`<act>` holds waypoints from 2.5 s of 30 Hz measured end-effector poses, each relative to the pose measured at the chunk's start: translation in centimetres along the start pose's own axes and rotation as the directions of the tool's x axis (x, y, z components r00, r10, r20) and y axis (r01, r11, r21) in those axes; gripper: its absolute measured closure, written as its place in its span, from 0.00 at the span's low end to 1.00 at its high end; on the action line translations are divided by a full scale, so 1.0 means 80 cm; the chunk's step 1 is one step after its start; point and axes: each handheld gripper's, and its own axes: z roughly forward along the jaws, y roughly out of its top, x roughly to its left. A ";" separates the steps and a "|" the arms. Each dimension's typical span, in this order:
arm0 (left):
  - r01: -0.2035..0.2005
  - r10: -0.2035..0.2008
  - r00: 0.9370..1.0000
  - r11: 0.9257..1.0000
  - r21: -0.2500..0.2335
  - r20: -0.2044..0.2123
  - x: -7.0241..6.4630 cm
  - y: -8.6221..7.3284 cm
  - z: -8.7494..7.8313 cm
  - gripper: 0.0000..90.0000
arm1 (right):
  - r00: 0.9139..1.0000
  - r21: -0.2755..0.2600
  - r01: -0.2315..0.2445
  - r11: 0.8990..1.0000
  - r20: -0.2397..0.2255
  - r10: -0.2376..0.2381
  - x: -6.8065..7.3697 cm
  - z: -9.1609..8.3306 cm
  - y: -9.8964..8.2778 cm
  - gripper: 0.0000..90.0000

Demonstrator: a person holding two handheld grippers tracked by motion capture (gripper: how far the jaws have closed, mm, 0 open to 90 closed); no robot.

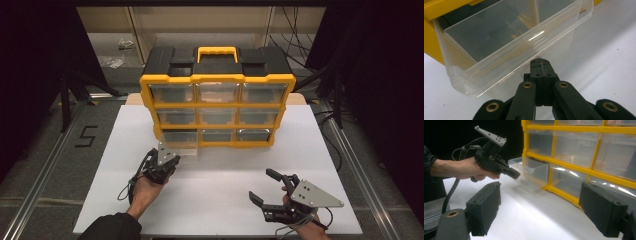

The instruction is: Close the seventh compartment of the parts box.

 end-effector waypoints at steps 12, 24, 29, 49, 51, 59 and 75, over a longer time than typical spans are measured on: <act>-0.016 0.016 1.000 1.000 -0.015 -0.018 0.002 0.000 0.006 1.00 | 1.000 0.003 0.000 1.000 0.000 0.000 0.000 0.000 0.000 0.21; -0.038 0.037 0.999 0.999 -0.025 -0.030 0.006 -0.001 0.013 1.00 | 1.000 0.004 0.001 1.000 0.000 -0.001 0.000 0.000 0.000 0.21; -0.046 0.045 0.998 0.999 -0.029 -0.036 0.007 -0.001 0.015 1.00 | 1.000 0.004 -0.002 1.000 0.000 0.002 0.000 0.000 0.000 0.21; -0.065 0.063 0.996 0.997 -0.037 -0.065 0.009 -0.003 0.021 1.00 | 1.000 0.003 0.001 1.000 0.000 -0.001 0.000 0.000 0.000 0.21; -0.070 0.067 0.995 0.997 -0.037 -0.071 0.010 -0.003 0.022 1.00 | 1.000 0.003 0.000 1.000 0.000 0.000 0.000 0.000 0.000 0.21; -0.064 0.059 0.994 0.997 -0.045 -0.091 0.012 -0.003 0.022 1.00 | 1.000 0.003 0.001 1.000 0.000 -0.001 0.000 0.000 0.000 0.21; -0.052 0.045 0.993 0.997 -0.063 -0.106 0.017 -0.003 0.023 1.00 | 1.000 0.002 -0.001 1.000 0.000 0.001 0.000 0.000 0.000 0.21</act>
